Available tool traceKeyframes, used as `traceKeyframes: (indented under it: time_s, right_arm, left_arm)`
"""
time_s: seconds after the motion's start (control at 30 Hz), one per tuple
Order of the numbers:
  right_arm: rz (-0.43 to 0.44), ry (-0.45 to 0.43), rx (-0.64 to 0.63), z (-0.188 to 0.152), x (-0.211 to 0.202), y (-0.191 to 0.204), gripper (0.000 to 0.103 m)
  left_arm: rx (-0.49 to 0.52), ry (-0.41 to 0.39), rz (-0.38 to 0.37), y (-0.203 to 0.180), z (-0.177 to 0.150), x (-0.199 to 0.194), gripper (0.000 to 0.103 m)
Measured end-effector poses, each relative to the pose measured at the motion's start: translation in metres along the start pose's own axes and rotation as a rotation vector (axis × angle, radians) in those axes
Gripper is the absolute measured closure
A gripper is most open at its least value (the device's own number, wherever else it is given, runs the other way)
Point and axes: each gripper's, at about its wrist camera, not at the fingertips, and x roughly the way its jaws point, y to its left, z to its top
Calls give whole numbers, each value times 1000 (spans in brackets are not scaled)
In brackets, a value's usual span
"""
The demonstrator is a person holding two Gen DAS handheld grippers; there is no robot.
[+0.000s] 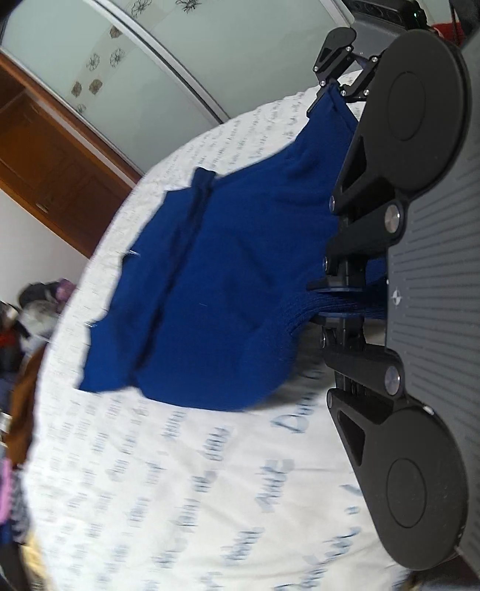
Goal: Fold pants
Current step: 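Close both tools on the ribbed hem of the blue sweater, then lift the hem with both tools, fold it over toward the collar, open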
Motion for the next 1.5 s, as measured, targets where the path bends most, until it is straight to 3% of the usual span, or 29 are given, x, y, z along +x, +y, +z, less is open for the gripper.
traceKeyframes:
  time_s: [0.3,0.63,0.97,1.13,1.5]
  right_arm:
    - [-133,-82,42,29,19,-50,96]
    - [-226,-100,85,46,74,-100,96]
    - [-275,-59,112,55,164,-158,96]
    - [-271,-2,149,52,217,-186,96]
    - [-237,129,245,26,311,-212,96]
  left_arm:
    - [111,-150,10,-32,61,-14,93]
    - [191,-189,62,-55,138,18,93]
    - [176,-189,141,-45,224,92,92]
    - [154,-141,191,-34,260,142,92]
    - [62,-60,278,-1,287,225,91]
